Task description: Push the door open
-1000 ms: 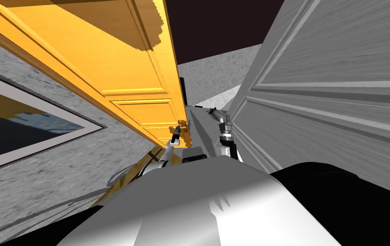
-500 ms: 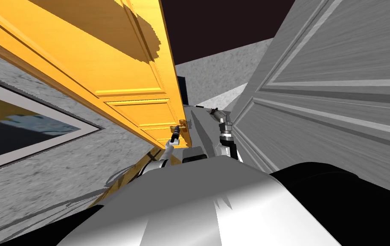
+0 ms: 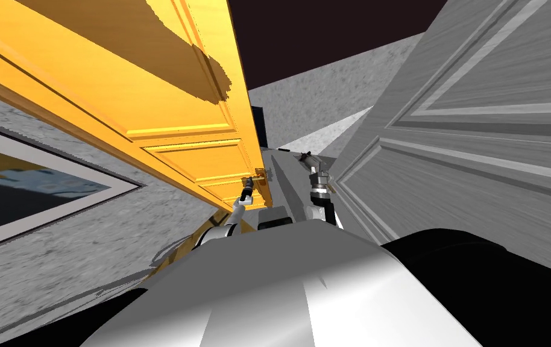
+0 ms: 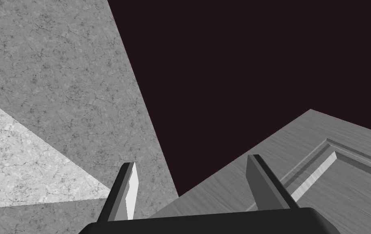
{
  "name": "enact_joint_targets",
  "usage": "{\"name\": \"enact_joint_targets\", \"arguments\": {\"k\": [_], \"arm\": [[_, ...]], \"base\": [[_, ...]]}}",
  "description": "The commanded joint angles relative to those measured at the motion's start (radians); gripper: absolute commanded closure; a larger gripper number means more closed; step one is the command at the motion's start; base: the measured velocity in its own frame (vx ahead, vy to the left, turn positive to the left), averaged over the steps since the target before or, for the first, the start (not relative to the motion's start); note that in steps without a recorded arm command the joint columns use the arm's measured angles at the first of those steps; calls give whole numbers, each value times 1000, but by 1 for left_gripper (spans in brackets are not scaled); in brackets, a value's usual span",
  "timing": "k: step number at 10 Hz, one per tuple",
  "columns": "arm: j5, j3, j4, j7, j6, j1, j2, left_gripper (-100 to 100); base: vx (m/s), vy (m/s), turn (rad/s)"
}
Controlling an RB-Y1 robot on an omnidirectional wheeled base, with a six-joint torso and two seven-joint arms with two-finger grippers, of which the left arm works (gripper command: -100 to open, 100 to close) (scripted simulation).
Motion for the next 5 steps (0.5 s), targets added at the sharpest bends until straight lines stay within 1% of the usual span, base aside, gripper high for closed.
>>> {"name": "enact_joint_targets", "arguments": {"k": [1, 2, 3, 4, 5], "arm": [[2, 4, -50, 5, 24, 25, 20, 100], [2, 4, -54, 5, 24, 25, 20, 100], [18, 9, -55, -17, 24, 25, 27, 100], [18, 9, -55, -17, 24, 25, 27, 100], [33, 14, -55, -36, 23, 24, 31, 100]], "base": [[39, 31, 0], [15, 9, -7], [102, 32, 122], [118, 21, 47], [142, -19, 139]]}}
